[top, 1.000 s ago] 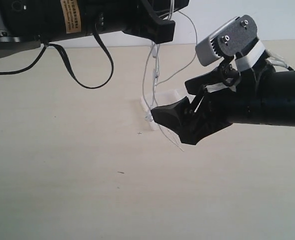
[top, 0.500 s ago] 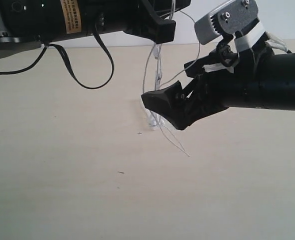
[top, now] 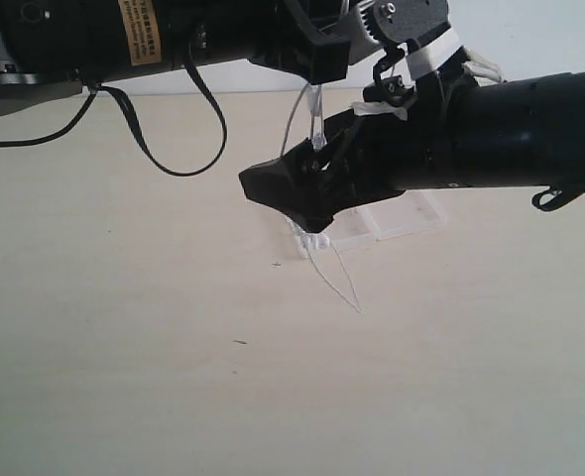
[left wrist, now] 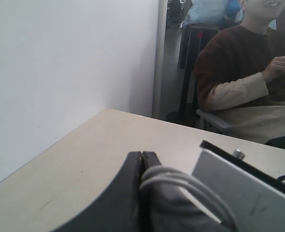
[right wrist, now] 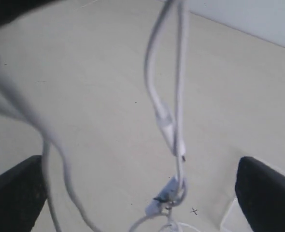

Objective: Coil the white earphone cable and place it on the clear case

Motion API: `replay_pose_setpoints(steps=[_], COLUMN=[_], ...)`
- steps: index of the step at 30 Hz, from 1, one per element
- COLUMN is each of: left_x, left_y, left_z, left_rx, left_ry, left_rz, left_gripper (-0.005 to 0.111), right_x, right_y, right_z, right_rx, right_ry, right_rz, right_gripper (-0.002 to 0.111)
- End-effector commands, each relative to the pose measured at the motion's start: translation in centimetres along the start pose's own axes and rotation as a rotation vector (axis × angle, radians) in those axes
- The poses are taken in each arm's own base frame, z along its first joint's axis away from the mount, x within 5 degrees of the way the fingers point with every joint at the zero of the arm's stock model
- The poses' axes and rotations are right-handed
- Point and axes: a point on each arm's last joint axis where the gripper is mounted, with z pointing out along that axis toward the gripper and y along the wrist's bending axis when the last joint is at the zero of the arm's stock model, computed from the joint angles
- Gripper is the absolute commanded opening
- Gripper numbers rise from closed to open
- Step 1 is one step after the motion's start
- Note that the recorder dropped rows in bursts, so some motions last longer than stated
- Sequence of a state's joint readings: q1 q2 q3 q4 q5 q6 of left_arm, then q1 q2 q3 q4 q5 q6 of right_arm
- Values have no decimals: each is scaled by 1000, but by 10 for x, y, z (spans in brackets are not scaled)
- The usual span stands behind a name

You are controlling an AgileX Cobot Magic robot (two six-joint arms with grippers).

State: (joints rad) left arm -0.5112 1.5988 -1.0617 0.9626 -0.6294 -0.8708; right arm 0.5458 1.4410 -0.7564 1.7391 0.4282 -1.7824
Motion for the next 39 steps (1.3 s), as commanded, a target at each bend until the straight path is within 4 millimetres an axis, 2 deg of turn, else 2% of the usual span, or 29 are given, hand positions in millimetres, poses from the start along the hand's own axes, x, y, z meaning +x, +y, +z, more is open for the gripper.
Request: replay_pose_setpoints(steps=[1,17,20,24,32,38,39], left_x=[0,0,0,0,1,1,-1], left_y=[0,0,0,0,0,0,1], left_z=[0,0,0,0,0,0,-2], left_rx=[4,4,4,0,-2,0,-9], left_ry=[-5,-5,-5,-2,0,1,0], left_rz=[-11,-9,-9,-9,-9,-8,-24], left_gripper=[0,0,0,0,0,0,5], right_x=[-3,-4,-3,-3,-3,-3,-3], right_y=[2,4,4,4,4,1,0], right_z=[0,0,0,0,0,0,0], right_rx=[-20,-44,-42,-42,-42,-15,2], right_ry=[-13,-19,-19,-18,-18,-12,-11], right_rz=[-9,-54,-54,-50,-52,-49,-49], right_gripper=[105,102,87,53,0,0,0])
